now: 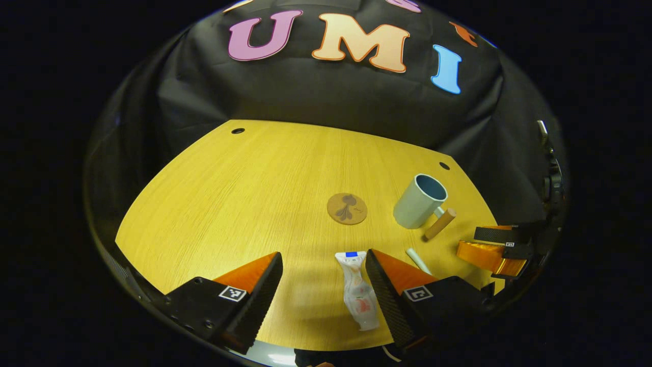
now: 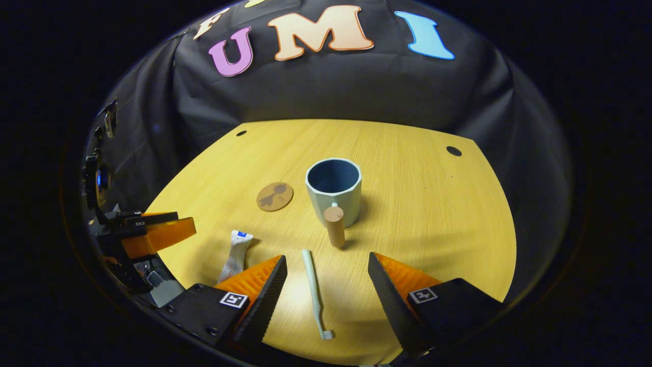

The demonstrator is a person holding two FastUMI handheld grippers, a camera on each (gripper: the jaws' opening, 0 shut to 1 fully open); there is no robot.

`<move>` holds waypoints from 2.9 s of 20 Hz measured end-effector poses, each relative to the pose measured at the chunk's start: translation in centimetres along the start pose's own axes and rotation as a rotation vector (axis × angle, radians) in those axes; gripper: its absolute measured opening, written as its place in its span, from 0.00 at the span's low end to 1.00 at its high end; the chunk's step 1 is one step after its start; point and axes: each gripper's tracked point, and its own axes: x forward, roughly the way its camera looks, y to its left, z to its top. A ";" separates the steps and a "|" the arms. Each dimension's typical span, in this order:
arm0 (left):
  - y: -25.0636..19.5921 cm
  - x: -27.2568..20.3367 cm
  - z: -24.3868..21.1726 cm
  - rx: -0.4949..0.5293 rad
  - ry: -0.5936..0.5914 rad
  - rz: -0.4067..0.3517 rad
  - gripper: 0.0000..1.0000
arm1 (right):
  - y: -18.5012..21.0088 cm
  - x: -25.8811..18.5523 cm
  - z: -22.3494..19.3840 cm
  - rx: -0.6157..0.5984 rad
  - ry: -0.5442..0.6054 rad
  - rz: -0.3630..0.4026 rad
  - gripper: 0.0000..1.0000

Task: Put the toothbrush and toothpaste on the desktop into the cup, then pick up the cup and place it on the coaster on the desktop.

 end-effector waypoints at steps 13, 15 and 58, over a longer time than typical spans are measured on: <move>2.7 -0.4 -2.6 -0.065 0.054 0.065 0.95 | 2.0 5.9 -3.2 -0.132 0.302 0.019 0.98; 3.0 -0.2 -2.8 -0.068 0.066 0.074 0.95 | 2.2 6.4 -3.7 -0.136 0.346 0.019 0.91; -4.5 5.8 -5.6 -0.047 0.460 -0.063 0.94 | -5.7 1.6 -6.1 0.256 0.397 -0.174 0.05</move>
